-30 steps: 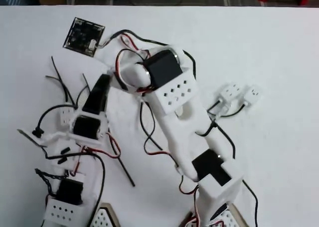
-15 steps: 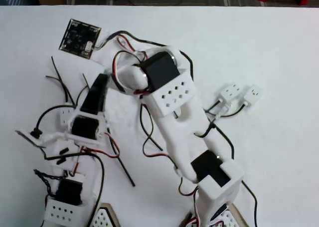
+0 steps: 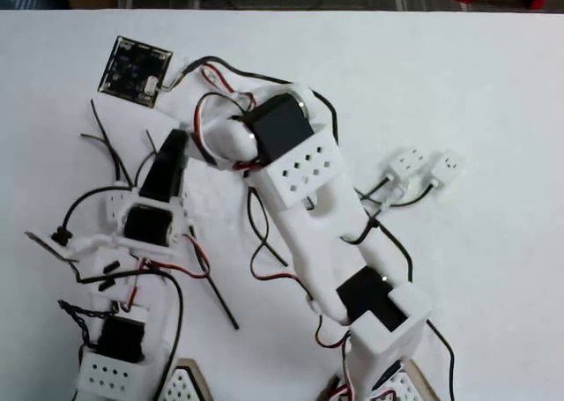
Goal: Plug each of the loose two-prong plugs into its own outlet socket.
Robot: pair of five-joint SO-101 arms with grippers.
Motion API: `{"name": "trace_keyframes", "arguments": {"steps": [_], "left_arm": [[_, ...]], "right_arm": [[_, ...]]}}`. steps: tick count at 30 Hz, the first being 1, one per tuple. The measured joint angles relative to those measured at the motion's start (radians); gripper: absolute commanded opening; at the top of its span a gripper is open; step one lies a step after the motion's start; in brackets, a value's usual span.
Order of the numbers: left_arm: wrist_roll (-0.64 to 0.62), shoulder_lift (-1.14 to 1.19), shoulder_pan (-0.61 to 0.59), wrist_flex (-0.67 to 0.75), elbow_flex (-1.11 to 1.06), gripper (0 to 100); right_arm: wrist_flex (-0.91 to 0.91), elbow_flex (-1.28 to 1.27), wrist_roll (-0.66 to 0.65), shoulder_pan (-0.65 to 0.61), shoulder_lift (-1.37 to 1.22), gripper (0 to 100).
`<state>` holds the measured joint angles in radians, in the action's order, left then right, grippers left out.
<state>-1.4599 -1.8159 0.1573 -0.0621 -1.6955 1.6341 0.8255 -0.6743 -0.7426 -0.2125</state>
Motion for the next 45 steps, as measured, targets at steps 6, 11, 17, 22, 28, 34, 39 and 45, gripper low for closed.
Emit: {"name": "trace_keyframes", "arguments": {"steps": [6,11,17,22,28,34,39,45], "left_arm": [[-0.003,0.006,0.011,-0.002,0.000,2],[0.112,0.006,0.009,-0.060,0.000,2],[0.568,0.006,0.009,-0.140,0.000,2],[1.049,0.006,0.012,-0.166,0.000,2],[1.194,0.006,0.012,-0.250,0.000,2],[1.316,0.006,0.012,-0.276,0.000,2],[1.419,0.006,0.012,-0.376,0.015,2],[1.471,0.006,0.012,-0.457,0.106,2]], "right_arm": [[0.074,-0.006,0.000,0.094,0.031,4.9],[0.080,-0.026,0.002,0.206,0.152,4.9],[0.080,-0.210,0.000,0.362,0.265,4.8],[0.080,-0.453,0.003,0.528,0.321,4.6],[0.080,-0.675,0.003,0.703,0.364,4.6],[0.031,-0.832,0.052,0.829,0.367,4.6],[-0.080,-0.977,0.163,0.895,0.367,4.7],[-0.230,-1.189,0.293,0.891,0.367,4.9]]}}
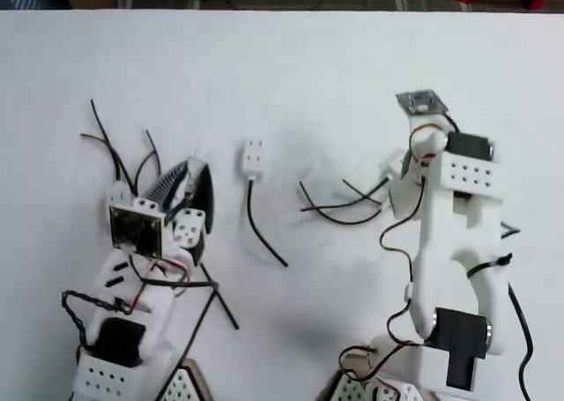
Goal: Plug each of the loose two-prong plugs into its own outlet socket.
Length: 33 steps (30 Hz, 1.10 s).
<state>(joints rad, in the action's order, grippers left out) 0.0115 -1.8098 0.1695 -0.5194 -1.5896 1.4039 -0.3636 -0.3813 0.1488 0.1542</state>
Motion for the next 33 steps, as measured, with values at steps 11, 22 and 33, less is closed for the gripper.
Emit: {"name": "trace_keyframes", "arguments": {"steps": [11,22,33], "left_arm": [[0.018,0.054,0.000,0.011,0.155,2],[0.003,0.921,0.000,-0.086,0.755,2],[-0.123,1.774,0.064,-0.697,1.723,2]], "right_arm": [[-0.338,-0.313,0.190,0.008,0.000,4.9],[-0.539,-0.456,0.210,0.008,0.000,4.9],[-0.577,-0.473,0.210,0.006,0.000,4.9]]}}
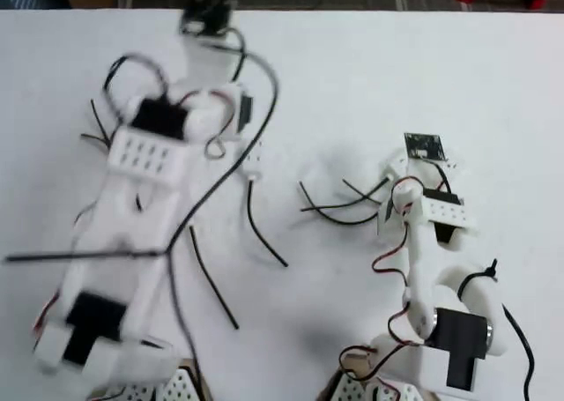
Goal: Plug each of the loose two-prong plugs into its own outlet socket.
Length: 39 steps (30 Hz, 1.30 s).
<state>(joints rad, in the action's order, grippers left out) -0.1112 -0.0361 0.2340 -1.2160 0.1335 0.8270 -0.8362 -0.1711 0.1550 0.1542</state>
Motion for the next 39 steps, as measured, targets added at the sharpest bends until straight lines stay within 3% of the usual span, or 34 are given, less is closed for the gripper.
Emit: {"name": "trace_keyframes", "arguments": {"steps": [11,18,23,32,39], "left_arm": [[0.000,0.620,0.040,-0.356,0.778,2],[-0.028,0.902,0.035,-0.454,1.145,2],[-0.055,1.022,0.008,-0.462,1.197,2],[-0.055,1.040,-0.031,-0.465,1.206,3],[-0.055,1.040,-0.089,-0.549,1.206,18]], "right_arm": [[0.000,0.000,0.000,0.000,0.000,4.9],[0.000,0.000,0.000,0.000,0.000,4.9],[0.000,0.000,0.000,0.000,0.000,4.9],[-0.034,-0.012,0.000,-0.014,0.000,4.8],[-0.035,-0.012,0.000,-0.018,0.000,4.9]]}}
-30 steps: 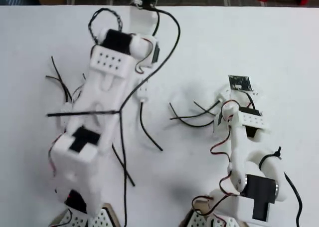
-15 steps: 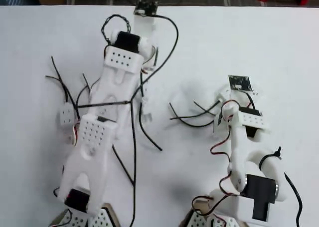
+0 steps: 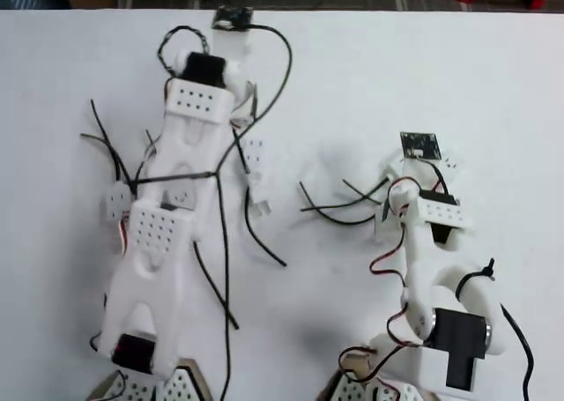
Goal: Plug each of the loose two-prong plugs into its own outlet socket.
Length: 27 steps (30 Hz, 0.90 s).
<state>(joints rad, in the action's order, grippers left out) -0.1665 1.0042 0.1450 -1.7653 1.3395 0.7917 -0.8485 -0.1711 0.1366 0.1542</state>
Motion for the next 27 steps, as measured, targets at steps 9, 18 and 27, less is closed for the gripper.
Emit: {"name": "trace_keyframes", "arguments": {"steps": [9,18,27], "left_arm": [[0.064,-0.141,-0.215,-0.008,0.000,18],[0.077,-0.245,-0.186,-0.018,-0.133,18],[-0.528,-0.327,0.058,-0.018,-0.319,18]], "right_arm": [[0.000,-0.003,0.000,0.000,0.000,4.9],[0.000,-0.003,0.000,0.000,0.000,4.9],[0.000,-0.003,0.000,0.000,0.000,4.9]]}}
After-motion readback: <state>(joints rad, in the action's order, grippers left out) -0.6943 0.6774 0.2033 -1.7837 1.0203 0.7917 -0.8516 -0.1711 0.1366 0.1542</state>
